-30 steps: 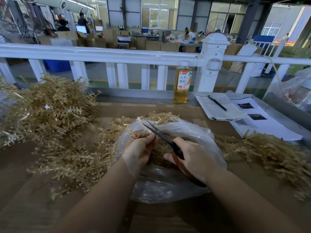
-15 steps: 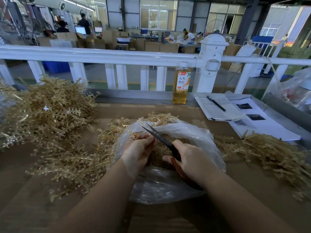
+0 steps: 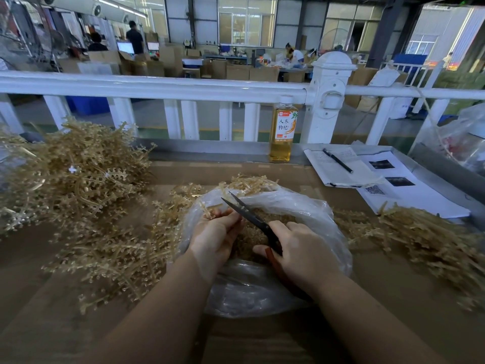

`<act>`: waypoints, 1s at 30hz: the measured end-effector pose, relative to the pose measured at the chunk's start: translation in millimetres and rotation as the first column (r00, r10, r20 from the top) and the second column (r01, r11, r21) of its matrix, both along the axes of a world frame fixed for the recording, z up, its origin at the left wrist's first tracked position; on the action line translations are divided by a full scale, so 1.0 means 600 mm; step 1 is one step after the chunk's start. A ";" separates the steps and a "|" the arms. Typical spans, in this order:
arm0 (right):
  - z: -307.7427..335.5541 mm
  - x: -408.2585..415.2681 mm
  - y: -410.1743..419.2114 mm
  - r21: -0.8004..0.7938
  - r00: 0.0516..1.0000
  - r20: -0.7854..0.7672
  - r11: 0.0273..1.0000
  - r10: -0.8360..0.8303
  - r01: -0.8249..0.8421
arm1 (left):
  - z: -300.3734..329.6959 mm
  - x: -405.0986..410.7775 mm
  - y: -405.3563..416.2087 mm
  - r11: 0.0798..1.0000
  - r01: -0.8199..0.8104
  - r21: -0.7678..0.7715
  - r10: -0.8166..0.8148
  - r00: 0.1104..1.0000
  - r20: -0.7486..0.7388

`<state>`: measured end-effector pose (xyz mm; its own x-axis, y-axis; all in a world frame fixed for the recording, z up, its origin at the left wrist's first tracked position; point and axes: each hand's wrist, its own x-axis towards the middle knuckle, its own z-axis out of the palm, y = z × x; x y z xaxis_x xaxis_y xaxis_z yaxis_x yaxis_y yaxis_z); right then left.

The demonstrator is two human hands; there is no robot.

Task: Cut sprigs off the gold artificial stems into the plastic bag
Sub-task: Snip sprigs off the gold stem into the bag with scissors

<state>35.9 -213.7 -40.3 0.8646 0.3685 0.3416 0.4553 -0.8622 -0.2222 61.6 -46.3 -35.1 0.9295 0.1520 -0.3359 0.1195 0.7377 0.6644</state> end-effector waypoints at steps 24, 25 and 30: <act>0.016 -0.003 0.019 0.003 0.999 -0.034 1.000 0.010 -0.010 | -0.005 -0.008 -0.003 0.992 0.081 0.101 -0.094 0.987 0.128; 0.016 -0.003 0.020 0.008 0.999 -0.035 1.000 0.017 -0.016 | -0.004 -0.008 -0.003 0.990 0.092 0.109 -0.106 0.986 0.131; 0.012 -0.002 0.024 0.060 0.999 -0.010 0.998 0.033 -0.033 | -0.007 -0.005 0.003 0.975 0.167 0.146 -0.185 0.975 0.124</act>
<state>34.5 -199.5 -33.0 0.8561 0.3761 0.3545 0.4805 -0.8319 -0.2776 58.4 -44.5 -39.6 0.9811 0.0172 -0.1926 0.1413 0.6161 0.7749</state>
